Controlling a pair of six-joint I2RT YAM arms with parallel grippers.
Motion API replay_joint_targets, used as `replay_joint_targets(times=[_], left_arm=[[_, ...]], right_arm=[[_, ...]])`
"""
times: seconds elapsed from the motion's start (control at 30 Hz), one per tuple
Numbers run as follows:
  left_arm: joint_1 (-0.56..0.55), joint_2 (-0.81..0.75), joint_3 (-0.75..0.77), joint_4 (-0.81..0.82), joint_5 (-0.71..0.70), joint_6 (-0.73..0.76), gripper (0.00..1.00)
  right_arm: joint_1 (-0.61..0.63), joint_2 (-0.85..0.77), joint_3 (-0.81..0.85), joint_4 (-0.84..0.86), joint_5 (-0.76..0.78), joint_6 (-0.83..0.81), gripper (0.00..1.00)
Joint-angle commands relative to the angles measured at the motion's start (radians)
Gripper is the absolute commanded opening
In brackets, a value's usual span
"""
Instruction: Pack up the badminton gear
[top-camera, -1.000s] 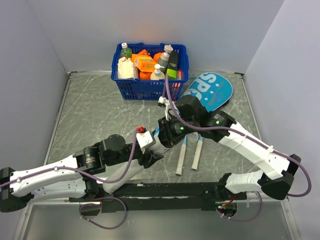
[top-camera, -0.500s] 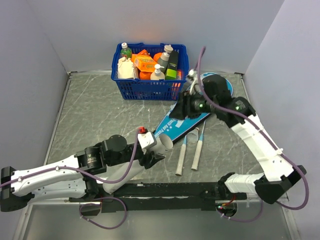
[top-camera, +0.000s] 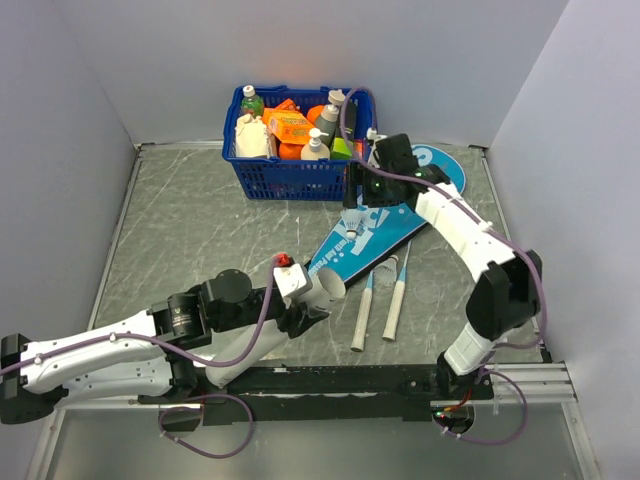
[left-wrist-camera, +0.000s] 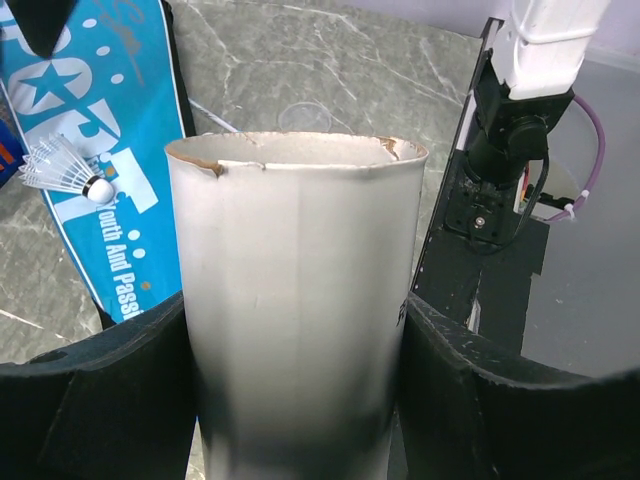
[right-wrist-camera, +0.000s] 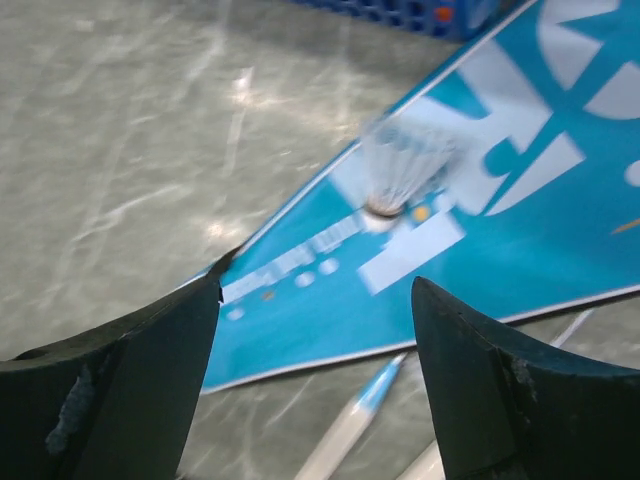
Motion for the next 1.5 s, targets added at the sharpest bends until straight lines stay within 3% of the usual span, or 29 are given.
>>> replay_joint_targets(times=[0.0, 0.27, 0.83, 1.27, 1.47], left_arm=[[-0.003, -0.042, 0.026, 0.033, -0.017, 0.005, 0.03], [-0.002, -0.080, 0.024, 0.027, -0.023, 0.002, 0.04], [-0.002, -0.085, 0.027, 0.026, -0.017, 0.000, 0.05], [-0.002, -0.085, 0.027, 0.032, -0.009, -0.003, 0.05], [-0.002, -0.088, 0.026, 0.033, -0.012, -0.003, 0.05]], right_arm=[[-0.006, 0.054, -0.038, 0.226, 0.132, -0.131, 0.86], [-0.003, 0.194, 0.002, 0.329, 0.047, -0.236, 0.88], [-0.001, 0.332, 0.085, 0.251, -0.046, -0.236, 0.87], [0.019, 0.325, -0.012, 0.274, -0.034, -0.207, 0.86], [0.042, 0.217, -0.101, 0.331, 0.014, -0.193, 0.86]])
